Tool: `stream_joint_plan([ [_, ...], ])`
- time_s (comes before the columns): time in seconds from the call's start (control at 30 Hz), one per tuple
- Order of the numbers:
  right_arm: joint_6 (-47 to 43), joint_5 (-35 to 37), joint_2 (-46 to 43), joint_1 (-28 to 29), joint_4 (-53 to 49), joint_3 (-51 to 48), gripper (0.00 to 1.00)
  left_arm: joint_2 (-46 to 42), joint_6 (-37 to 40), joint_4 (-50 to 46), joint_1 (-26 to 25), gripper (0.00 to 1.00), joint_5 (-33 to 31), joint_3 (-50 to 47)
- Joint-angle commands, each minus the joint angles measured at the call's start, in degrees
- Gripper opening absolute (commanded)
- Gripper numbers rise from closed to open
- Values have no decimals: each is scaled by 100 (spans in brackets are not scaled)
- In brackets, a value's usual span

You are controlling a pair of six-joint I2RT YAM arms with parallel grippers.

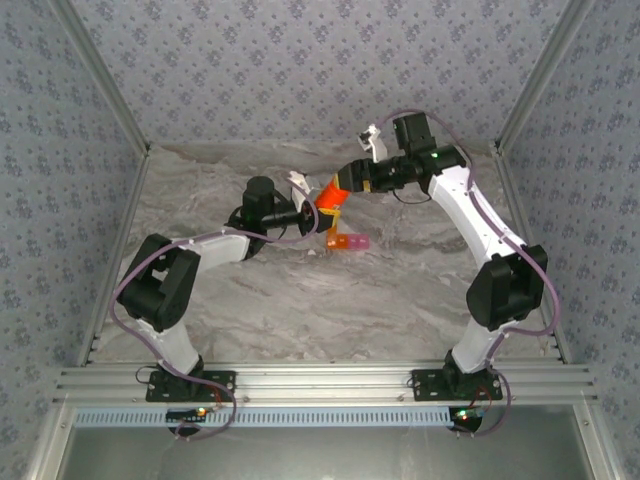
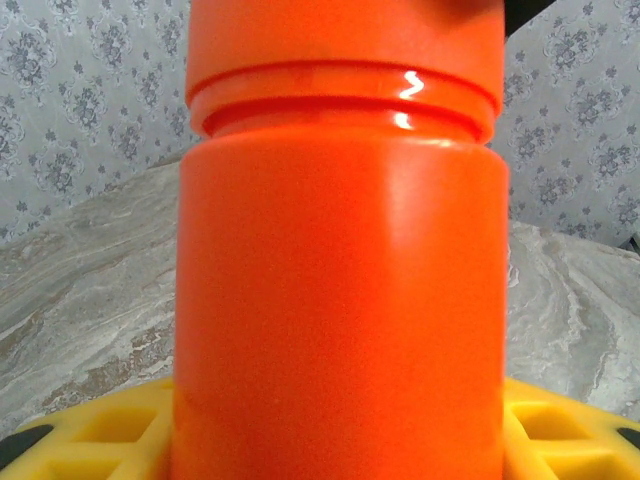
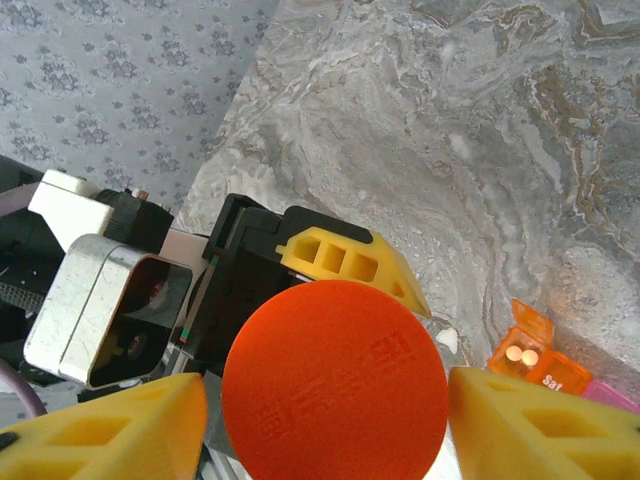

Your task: Sort the pills into containers

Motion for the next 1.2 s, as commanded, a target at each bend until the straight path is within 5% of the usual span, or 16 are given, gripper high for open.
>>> stream_joint_plan([
  [0.0,-55,-4,117,52,-137,173,61,-198,-62,128,26,0,165,202],
  [0.23,300,105,183,102,-28,65,52,-224,-68,154,8,0,63,209],
  [0.43,1173,478,112,293,394,-275,48,-393,246,189,-143,0,-736,80],
  [0.67,2033,1205,-71,715,945,-792,48,-453,477,403,-413,0,-1519,-15],
  [1.17,2261,1200,-203,577,967,-720,54,-256,413,557,-454,0,-1659,-40],
])
